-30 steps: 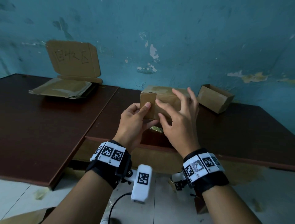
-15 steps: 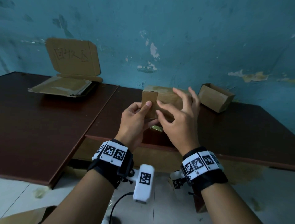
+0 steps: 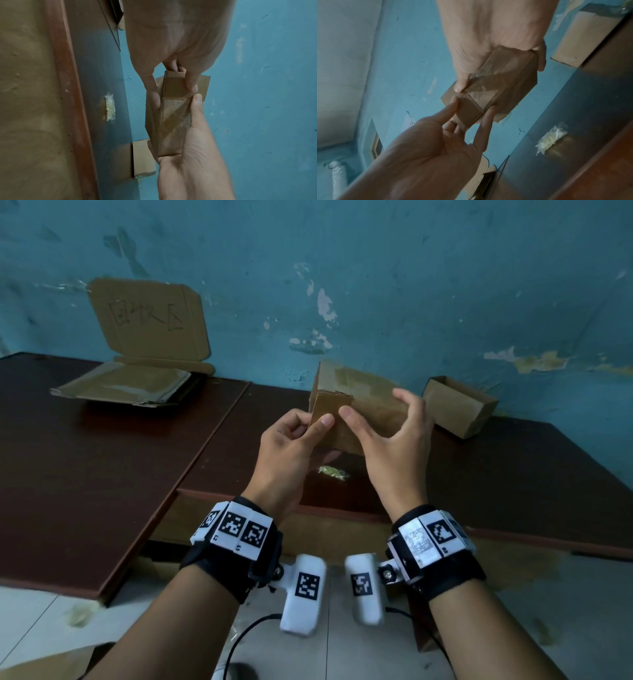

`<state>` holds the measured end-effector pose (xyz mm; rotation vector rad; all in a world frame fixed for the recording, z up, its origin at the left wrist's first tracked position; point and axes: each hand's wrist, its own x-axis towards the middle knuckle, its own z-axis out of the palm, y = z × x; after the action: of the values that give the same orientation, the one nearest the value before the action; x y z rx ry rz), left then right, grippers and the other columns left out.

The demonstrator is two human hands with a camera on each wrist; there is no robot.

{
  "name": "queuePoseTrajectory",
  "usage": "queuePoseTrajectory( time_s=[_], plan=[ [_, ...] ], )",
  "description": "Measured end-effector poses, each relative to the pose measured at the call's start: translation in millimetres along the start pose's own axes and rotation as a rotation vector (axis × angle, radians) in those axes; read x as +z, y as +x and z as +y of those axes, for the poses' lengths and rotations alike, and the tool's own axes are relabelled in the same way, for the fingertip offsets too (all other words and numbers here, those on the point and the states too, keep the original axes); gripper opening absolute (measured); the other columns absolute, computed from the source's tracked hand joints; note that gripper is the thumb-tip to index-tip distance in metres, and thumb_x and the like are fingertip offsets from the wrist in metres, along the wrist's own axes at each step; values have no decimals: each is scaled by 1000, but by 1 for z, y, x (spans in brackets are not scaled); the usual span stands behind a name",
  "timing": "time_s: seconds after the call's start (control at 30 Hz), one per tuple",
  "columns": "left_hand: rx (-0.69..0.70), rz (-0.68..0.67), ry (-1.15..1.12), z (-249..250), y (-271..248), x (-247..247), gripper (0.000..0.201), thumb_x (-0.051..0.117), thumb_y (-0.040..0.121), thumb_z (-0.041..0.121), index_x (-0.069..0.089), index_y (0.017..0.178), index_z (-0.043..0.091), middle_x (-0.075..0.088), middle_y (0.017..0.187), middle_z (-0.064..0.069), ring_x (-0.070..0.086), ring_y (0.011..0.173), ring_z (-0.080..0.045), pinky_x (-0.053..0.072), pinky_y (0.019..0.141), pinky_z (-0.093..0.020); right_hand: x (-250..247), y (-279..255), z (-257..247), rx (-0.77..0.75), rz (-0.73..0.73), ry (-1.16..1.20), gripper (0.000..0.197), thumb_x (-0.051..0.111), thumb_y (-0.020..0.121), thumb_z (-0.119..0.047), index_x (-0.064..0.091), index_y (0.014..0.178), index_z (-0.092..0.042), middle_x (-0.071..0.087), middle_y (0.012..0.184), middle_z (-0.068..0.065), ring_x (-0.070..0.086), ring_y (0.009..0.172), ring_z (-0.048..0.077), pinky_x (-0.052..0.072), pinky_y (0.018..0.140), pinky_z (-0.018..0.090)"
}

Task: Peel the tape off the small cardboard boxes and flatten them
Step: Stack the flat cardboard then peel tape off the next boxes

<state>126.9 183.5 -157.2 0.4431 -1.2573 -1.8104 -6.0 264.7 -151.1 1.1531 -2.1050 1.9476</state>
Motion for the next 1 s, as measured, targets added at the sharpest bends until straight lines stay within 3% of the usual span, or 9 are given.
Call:
queuePoseTrajectory(
  time_s=[0.07,0.17,0.23,0.5,0.6,0.67,0.73,0.87,1.0],
  plan=[
    [-10,14,2,-2,0,-1,19,68,105,12,63,87,13,79,92,-7,78,95,-21,68,83,-40,1,0,1,-19,-6,-1,72,93,83,-49,59,143,-28,49,151,4,49,129,4,40,97,0],
    [-25,22,-1,-5,1,-2,18,69,105,13,63,89,12,79,98,-11,79,99,-24,67,84,-41,1,1,1,-32,-16,1,65,92,84,-47,62,139,-31,51,150,5,52,135,11,50,112,26],
    [-33,19,-21,-5,1,-2,17,68,106,14,62,90,10,80,101,-11,79,100,-24,68,85,-41,0,2,1,-43,-21,8,62,93,85,-44,63,137,-30,51,149,5,54,136,14,51,113,34],
    [-49,41,-57,-8,2,-5,16,67,107,16,63,93,9,79,105,-15,78,102,-29,68,86,-40,-2,3,3,-33,-92,46,51,89,91,-29,64,136,-30,51,145,3,55,131,9,49,115,28],
    [-42,25,-48,-8,2,-3,15,67,106,15,63,93,9,79,104,-14,79,101,-27,68,85,-39,-3,2,5,0,-95,79,49,89,90,-40,65,132,-35,50,148,-2,52,127,-2,42,102,1],
    [-35,22,-39,-9,1,-1,15,67,106,14,63,92,10,79,103,-13,79,101,-27,68,83,-38,-4,3,6,-23,-61,41,52,91,88,-44,65,132,-33,53,149,1,53,131,4,36,96,-6],
    [-32,30,-36,-10,1,0,16,67,106,14,63,91,9,79,103,-14,78,101,-27,68,82,-38,-4,5,7,-46,-52,15,52,91,89,-41,65,133,-30,55,149,4,53,133,8,38,100,-2],
    [-39,43,-45,-11,3,-1,17,68,106,15,63,91,9,79,105,-15,77,104,-29,68,81,-37,-4,6,6,-53,-78,22,50,89,92,-31,63,134,-31,53,146,6,56,135,14,49,117,33],
    [-38,67,-40,-10,4,-4,18,68,106,16,63,90,10,79,102,-13,78,103,-28,69,81,-37,-6,6,8,-14,-162,31,52,84,96,-22,61,141,-30,47,151,5,55,130,7,45,100,3]
  ],
)
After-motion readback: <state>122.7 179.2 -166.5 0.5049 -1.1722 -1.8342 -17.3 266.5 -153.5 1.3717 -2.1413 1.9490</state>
